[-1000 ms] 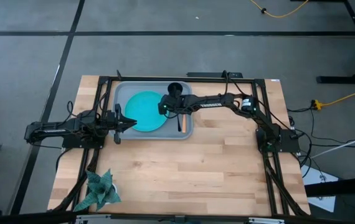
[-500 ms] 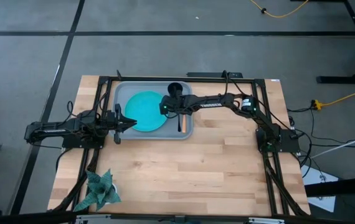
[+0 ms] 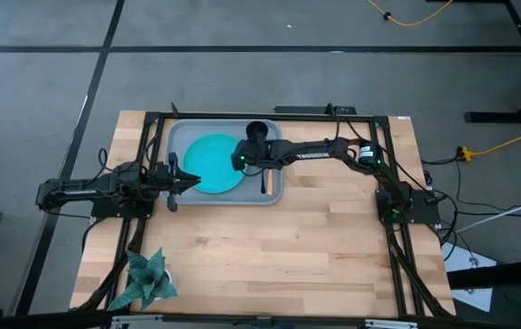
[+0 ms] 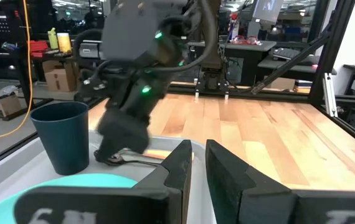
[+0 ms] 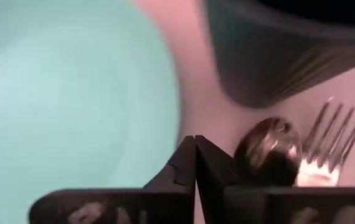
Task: Pick and place plate/cup/fork/spoon on tray
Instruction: Return to Home Position
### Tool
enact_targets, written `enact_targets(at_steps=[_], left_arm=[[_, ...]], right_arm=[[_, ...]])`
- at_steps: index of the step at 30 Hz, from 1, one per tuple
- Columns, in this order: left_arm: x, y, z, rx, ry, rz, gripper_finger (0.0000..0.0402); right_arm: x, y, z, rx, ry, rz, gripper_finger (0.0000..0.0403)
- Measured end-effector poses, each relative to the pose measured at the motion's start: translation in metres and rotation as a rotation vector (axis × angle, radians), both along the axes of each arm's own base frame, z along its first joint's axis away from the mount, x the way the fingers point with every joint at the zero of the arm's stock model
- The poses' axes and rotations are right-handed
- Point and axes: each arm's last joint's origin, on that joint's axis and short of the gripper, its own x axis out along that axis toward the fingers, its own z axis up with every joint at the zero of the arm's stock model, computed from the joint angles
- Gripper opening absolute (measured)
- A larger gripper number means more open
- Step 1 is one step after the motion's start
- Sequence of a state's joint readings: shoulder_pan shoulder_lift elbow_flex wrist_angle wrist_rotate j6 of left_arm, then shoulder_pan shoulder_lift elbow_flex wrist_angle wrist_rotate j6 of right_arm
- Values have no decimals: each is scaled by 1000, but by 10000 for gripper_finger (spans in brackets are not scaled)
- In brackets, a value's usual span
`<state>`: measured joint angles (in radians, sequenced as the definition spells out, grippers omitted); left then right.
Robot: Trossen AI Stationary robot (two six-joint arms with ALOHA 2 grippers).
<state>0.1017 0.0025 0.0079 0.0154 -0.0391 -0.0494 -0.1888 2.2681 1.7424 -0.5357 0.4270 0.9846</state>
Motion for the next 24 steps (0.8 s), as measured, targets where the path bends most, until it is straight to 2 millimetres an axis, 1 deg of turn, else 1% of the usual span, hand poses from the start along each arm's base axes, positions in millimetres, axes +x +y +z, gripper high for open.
enact_targets(at_steps=[4, 6, 8, 10, 12, 19, 24], left_arm=[[0, 0, 0, 0, 0, 0, 41], [0, 0, 0, 0, 0, 0, 41], [0, 0, 0, 0, 0, 0, 41], [0, 0, 0, 0, 0, 1, 41], [0, 0, 0, 0, -1, 0, 41], [0, 0, 0, 0, 0, 0, 41], [0, 0, 0, 0, -1, 0, 41]], right_arm=[[-2, 19, 19, -51, 43, 131, 4], [-2, 30, 28, -109, 94, 234, 4], [-4, 42, 31, -151, 173, 347, 4], [-6, 53, 38, -181, 205, 432, 5], [-5, 64, 45, -208, 199, 482, 6], [-4, 94, 44, -240, 229, 598, 15], [-8, 105, 42, -230, 272, 629, 16]])
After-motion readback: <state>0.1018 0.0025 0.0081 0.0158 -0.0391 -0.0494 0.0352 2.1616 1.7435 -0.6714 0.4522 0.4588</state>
